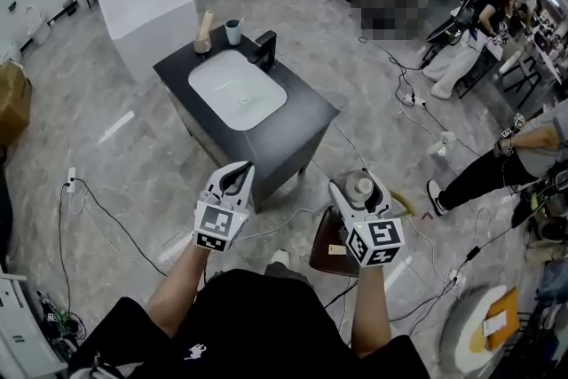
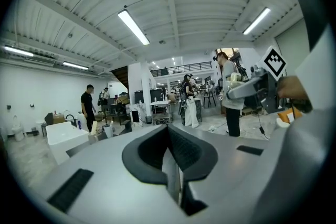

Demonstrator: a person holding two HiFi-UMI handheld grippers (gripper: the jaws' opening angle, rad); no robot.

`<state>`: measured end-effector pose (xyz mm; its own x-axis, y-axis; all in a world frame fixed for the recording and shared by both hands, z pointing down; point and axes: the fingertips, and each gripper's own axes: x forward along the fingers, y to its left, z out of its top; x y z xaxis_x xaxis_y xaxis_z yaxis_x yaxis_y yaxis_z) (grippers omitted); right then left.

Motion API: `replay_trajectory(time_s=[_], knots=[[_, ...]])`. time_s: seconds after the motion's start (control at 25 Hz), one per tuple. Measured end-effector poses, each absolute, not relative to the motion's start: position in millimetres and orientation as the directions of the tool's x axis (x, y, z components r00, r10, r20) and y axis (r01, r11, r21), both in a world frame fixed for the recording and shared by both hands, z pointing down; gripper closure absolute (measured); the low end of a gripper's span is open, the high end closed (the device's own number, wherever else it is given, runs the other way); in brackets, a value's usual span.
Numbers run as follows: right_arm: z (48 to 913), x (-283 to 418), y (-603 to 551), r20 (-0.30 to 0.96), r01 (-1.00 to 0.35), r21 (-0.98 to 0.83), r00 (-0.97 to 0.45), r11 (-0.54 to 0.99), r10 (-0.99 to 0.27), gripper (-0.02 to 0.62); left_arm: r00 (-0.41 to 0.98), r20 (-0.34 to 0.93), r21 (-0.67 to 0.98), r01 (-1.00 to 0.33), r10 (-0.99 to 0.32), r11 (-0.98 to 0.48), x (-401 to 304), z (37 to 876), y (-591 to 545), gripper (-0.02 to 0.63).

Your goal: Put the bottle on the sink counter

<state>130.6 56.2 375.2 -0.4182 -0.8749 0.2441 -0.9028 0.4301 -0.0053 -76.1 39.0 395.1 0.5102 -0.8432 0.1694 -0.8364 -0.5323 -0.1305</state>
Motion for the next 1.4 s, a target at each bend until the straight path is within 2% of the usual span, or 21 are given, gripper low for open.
replay_trajectory(time_s=[0.84, 1.4], knots=[[386, 171, -15, 0.241, -0.829, -0.036, -0.548, 0.557, -0.801, 0.261, 0.433, 0.201, -0.144, -0.874, -0.879, -0.464, -18, 405, -18, 0.604], [408, 158, -72, 0.282, -0.841, -0.060, -0.532, 0.538, -0.799, 0.261, 0.463, 0.244, -0.114, -0.859, -0.852, -0.499, -22, 425, -84, 0.604]])
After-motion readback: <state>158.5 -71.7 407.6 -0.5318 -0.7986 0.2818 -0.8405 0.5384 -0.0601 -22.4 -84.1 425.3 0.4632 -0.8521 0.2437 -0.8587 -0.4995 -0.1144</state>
